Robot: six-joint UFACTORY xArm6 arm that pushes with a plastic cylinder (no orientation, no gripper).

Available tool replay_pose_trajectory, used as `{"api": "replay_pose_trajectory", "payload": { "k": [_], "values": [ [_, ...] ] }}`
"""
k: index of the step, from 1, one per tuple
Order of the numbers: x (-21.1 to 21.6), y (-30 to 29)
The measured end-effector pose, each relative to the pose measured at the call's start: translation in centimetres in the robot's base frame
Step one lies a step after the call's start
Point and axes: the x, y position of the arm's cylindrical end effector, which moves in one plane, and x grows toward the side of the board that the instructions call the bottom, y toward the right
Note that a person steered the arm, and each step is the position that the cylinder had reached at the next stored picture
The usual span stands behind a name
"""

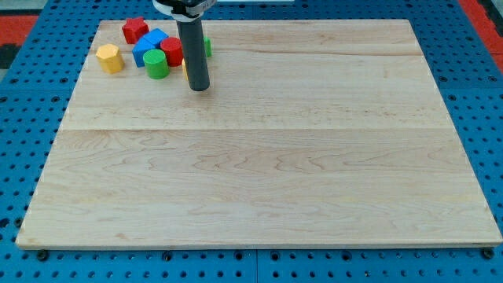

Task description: Move the arm away from the yellow heart

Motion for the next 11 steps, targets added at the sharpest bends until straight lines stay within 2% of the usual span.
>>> {"api": "replay_pose_trajectory", "payload": {
  "k": [3,5,6,7,8,9,11],
  "values": [
    [0.1,0.7],
    [2.3,0.7],
    [4.2,0.7],
    [8.6,0.4],
    [8.4,-1.7],
    [4.8,-1.2],
    [3.5,-1.8]
  ]
}}
